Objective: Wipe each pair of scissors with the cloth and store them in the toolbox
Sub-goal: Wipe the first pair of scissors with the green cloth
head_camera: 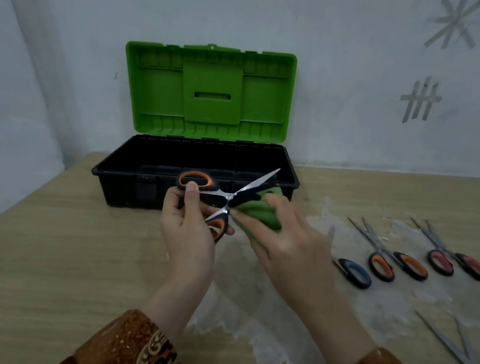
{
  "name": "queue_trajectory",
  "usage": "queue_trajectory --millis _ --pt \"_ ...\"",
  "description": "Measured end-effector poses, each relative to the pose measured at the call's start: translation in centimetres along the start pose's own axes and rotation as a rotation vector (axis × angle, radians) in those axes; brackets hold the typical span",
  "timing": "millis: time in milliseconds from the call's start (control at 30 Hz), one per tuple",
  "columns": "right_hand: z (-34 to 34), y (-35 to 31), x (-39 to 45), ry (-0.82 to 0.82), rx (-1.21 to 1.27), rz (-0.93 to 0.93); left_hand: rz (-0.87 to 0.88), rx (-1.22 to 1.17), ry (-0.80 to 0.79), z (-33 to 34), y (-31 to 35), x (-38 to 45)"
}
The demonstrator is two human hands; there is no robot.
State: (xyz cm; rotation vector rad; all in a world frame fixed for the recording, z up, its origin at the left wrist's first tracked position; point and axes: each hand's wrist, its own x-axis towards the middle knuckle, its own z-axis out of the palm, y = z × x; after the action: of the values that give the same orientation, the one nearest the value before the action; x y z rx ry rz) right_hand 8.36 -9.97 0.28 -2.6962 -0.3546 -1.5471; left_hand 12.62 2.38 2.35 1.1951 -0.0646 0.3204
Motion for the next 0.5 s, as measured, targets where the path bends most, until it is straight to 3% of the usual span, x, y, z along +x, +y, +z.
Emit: queue_trajectory --millis 333,500 --pt "-0.3 3.8 -0.8 0.014 -0.160 0.213 -0.019 0.018 0.056 -0.6 0.3 0.9" --pt "-0.9 2.8 -0.5 0.108 0.001 0.146 0.042 0.048 0.042 -0.4 0.2 0.7"
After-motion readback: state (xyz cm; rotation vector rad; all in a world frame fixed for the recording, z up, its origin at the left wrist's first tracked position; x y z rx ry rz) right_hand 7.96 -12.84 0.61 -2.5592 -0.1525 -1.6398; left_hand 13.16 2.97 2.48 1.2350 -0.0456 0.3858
